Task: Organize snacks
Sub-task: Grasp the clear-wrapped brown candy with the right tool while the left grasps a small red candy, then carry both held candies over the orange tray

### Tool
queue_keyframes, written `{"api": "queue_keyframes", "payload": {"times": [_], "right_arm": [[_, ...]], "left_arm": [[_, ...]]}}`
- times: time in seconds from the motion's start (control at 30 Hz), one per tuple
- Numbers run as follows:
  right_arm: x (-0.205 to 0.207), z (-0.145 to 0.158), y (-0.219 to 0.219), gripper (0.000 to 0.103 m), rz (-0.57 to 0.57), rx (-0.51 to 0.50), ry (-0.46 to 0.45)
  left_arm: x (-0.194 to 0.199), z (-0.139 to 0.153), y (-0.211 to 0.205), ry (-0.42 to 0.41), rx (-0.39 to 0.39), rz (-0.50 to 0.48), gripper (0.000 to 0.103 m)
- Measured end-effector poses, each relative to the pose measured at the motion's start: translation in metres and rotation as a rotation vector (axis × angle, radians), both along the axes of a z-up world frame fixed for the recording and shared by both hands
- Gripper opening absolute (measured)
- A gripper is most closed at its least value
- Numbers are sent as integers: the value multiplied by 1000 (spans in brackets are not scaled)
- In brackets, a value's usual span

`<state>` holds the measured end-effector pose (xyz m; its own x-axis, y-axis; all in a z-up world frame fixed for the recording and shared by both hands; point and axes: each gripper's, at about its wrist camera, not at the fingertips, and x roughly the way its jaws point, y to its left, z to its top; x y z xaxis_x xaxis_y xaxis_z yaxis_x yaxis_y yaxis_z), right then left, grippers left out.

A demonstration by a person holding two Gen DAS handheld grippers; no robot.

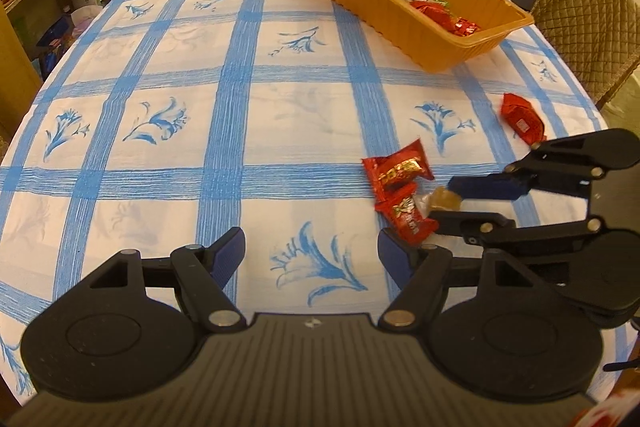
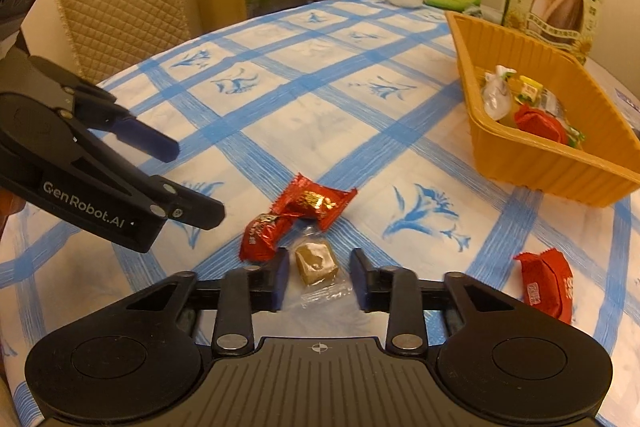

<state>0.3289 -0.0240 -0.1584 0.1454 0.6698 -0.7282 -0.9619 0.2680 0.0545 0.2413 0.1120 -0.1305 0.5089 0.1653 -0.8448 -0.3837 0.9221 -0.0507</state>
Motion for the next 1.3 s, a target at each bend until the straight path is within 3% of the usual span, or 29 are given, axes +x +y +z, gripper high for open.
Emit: {"api": "queue_keyframes", "payload": {"times": [0.17,0.43,0.83,0.97,1.3], "right_arm": [[0,2,-5,22,-27,-1,26],[13,13,-38,22,-163,24,105],[25,22,-85,22,-294,56,142],[25,22,-94,22,-306,61,155],[24,26,-102,22,-308,84,165]], "left_arm": [[3,5,-4,-18,-33,-15,71],[17,6,-13,-48,-124,-34,67],[40,-4,-24,-22,-144,-51,34],[42,-6,-29,0,-136,-59,18],[38,2,-38,1,-95,-85,16]]}}
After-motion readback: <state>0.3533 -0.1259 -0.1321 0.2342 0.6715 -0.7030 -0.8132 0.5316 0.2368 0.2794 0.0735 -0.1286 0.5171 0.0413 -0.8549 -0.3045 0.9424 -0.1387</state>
